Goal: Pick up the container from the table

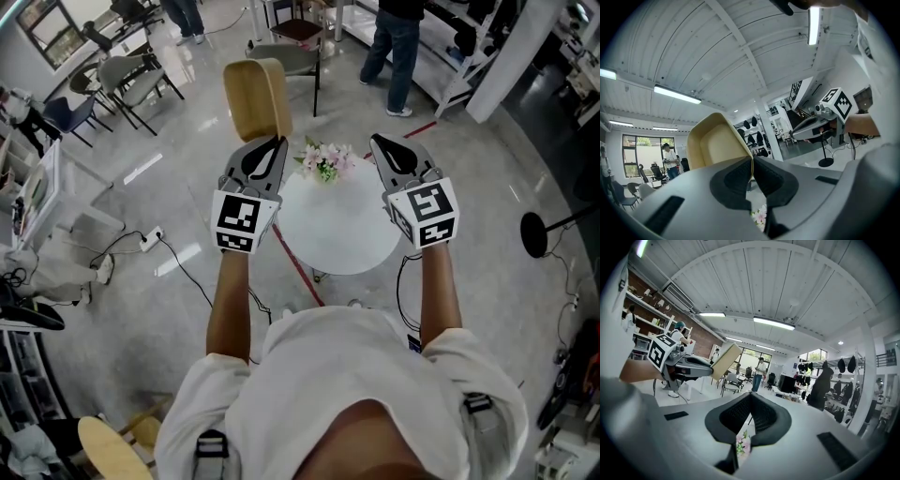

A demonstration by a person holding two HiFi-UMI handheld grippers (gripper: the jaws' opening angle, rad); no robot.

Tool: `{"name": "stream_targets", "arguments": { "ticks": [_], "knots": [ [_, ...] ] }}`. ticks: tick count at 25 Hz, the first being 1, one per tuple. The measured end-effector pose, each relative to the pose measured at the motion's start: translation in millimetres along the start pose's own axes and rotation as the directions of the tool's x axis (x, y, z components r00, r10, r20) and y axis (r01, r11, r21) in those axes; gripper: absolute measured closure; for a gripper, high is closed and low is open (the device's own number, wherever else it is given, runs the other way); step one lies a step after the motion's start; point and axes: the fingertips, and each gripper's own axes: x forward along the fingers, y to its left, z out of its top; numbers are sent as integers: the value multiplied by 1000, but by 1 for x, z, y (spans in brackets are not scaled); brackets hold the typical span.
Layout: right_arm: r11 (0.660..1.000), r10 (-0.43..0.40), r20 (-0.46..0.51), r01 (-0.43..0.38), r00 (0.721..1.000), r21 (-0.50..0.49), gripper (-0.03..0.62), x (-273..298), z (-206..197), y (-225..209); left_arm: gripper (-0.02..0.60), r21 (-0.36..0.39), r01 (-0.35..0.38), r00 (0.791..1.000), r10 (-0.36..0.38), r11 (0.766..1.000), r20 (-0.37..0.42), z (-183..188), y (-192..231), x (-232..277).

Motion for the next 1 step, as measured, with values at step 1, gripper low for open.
{"name": "stream_targets", "arguments": {
  "ticks": [1],
  "knots": [
    [1000, -1, -1, 1, 1000, 0, 582, 1, 0, 0, 552, 0, 1, 1000, -1, 1000, 0, 0, 1, 0]
  ]
}}
